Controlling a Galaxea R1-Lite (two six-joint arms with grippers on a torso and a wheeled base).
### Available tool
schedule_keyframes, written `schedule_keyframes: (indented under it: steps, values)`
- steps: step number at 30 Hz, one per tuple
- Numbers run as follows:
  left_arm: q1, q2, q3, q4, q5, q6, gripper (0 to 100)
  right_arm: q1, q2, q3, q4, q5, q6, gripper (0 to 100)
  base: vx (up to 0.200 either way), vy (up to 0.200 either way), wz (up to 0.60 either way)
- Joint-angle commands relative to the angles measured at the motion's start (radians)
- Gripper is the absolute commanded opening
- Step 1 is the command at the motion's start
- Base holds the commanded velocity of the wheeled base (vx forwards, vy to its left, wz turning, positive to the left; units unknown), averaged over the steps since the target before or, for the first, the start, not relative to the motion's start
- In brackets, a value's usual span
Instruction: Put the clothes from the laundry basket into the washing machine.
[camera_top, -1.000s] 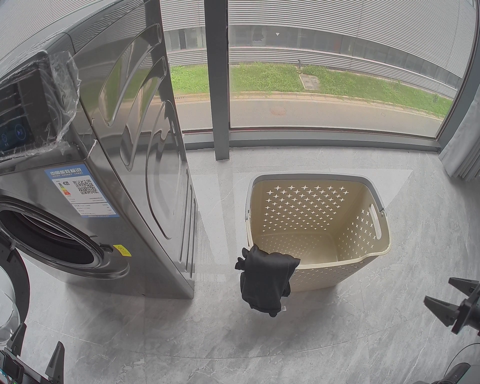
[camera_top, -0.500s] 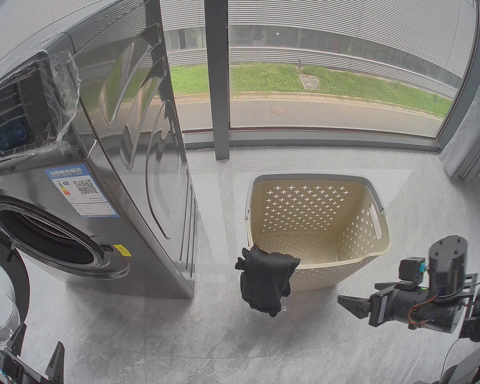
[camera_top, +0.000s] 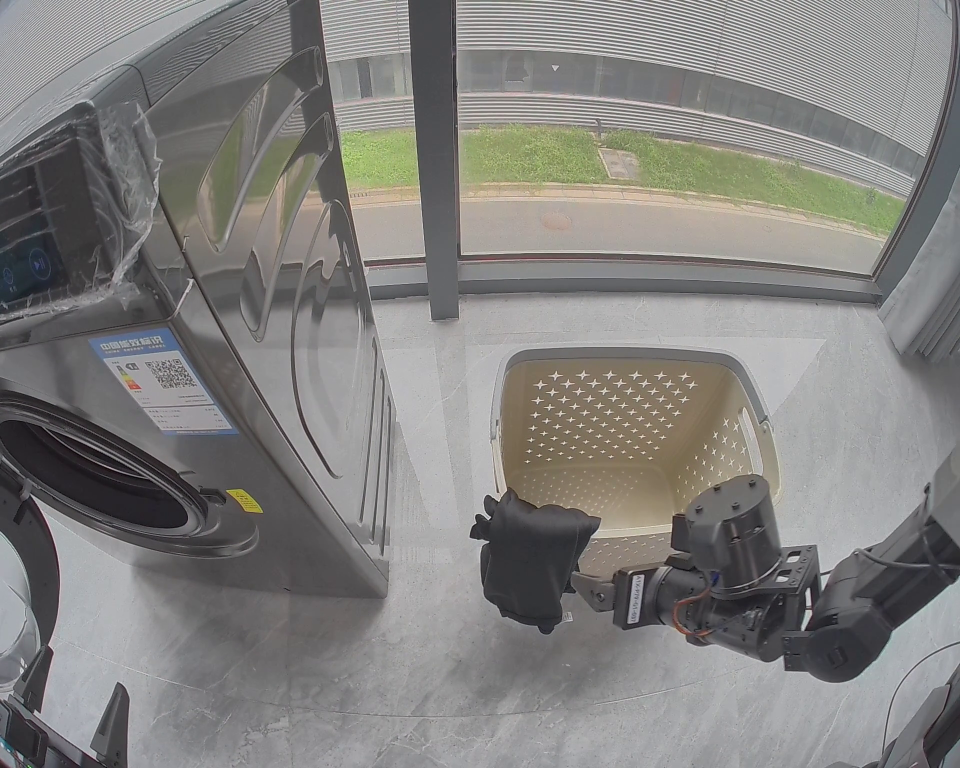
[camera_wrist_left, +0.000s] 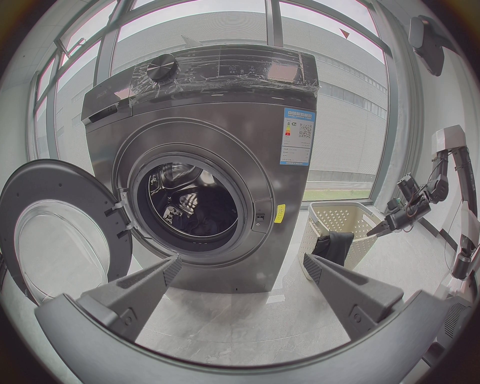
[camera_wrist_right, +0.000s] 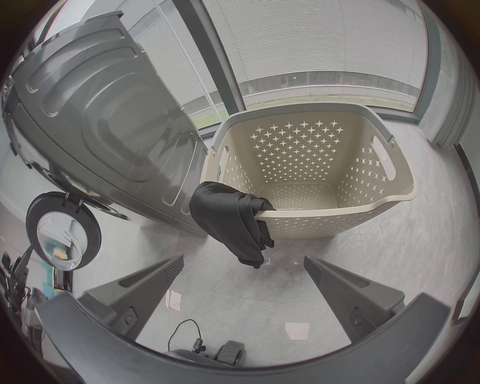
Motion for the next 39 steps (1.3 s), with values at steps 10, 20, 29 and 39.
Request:
schedule_keyframes:
  steps: [10,20,29,39]
  values:
    - [0.001,-0.012,0.016,0.0,0.0,-0.001,100,0.018,0.22,-0.155,-0.023,-0.014,0.039,100,0.0,0.0,0.0]
    - [0.001,-0.012,0.016,0.0,0.0,-0.001,100,0.018,0.326,-0.221,-0.109,-0.014,0.032,100,0.0,0.0,0.0]
    - [0.001,-0.012,0.016,0.0,0.0,-0.001,100,0.02,0.395,-0.284,-0.125,-0.014,0.036,100,0.0,0.0,0.0]
    - [0.001,-0.012,0.016,0.0,0.0,-0.001,100,0.018,0.438,-0.312,-0.179,-0.017,0.033,100,0.0,0.0,0.0]
